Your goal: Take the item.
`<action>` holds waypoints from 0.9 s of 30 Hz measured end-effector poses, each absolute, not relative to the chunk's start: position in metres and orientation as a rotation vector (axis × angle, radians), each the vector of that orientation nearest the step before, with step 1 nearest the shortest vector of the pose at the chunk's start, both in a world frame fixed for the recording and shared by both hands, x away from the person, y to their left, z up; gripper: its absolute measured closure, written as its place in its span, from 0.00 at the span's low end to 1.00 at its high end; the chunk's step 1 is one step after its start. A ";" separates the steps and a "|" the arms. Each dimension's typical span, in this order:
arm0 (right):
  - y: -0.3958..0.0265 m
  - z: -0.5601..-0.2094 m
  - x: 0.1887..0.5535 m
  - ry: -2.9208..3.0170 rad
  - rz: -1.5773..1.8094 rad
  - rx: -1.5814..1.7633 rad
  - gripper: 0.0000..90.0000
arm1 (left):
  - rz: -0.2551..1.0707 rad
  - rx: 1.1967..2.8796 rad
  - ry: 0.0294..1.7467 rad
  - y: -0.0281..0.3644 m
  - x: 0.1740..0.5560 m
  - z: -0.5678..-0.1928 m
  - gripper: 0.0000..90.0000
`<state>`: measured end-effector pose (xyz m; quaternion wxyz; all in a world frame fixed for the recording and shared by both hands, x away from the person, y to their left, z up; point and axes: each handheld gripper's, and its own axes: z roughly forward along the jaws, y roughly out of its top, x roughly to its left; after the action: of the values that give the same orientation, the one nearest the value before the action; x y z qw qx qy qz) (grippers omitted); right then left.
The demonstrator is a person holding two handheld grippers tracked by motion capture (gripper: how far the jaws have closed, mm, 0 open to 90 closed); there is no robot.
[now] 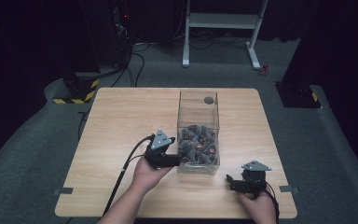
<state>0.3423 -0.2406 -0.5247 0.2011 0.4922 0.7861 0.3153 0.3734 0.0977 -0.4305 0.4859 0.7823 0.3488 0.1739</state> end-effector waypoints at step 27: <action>-0.240 -0.525 0.342 2.203 0.884 1.363 0.09 | 0.416 1.869 0.861 0.085 0.394 -0.436 0.76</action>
<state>0.3423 -0.2405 -0.5247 0.2007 0.4879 0.7884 0.3164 0.3938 0.0851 -0.4355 0.4979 0.7721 0.3557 0.1719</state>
